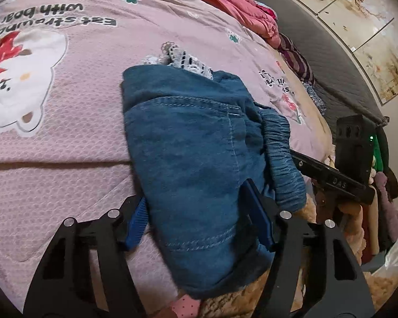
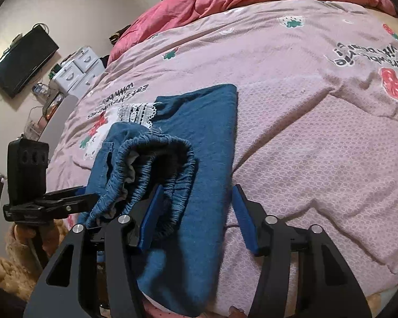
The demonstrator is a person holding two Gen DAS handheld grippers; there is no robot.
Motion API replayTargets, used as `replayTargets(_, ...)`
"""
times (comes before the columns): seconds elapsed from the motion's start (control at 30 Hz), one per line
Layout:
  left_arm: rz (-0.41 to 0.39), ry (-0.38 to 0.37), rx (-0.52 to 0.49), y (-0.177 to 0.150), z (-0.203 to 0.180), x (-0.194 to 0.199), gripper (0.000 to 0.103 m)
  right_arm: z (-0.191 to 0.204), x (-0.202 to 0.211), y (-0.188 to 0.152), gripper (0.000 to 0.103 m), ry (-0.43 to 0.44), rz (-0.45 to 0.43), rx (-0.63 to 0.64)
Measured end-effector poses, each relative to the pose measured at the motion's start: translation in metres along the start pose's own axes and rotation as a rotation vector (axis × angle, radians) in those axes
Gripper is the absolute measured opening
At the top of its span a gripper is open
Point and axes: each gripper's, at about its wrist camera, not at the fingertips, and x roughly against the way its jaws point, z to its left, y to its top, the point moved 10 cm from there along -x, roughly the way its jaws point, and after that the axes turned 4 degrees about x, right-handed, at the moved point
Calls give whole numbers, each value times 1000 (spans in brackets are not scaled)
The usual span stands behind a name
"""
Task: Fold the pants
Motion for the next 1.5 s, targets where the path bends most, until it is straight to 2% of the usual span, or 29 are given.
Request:
replayTargets(0.2, -14, 4, 15, 4, -4, -7, 58, 10, -5, 0, 46, 20, 6, 43)
replayTargets(0.3, -23, 26, -9, 4, -7, -9, 56, 13, -8, 1, 36, 24, 2, 62)
replayTargets(0.4, -35, 46, -32, 5, -9, -7, 47, 17, -4, 1, 24, 9, -19, 93)
replayTargets(0.47, -55, 65, -51, 8, -12, -3, 35, 23, 0, 1, 20, -33, -41, 137)
replayTargets(0.53, -74, 81, -79, 10, -17, 2, 29, 30, 5, 3, 16, -55, -64, 164)
replayTargets(0.67, -109, 94, -127, 16, -28, 13, 27, 45, 17, 12, 9, -68, -111, 217)
replayTargets(0.9, -141, 147, -157, 53, -32, 18, 27, 62, 16, 54, 9, -73, -169, 288)
replayTargets(1.13, -177, 220, -195, 94, -25, 20, 27, 60, 0, 99, 9, -91, -199, 310)
replayTargets(1.5, -177, 267, -186, 124, -4, 3, 27, 45, -31, 125, 9, -112, -174, 288)
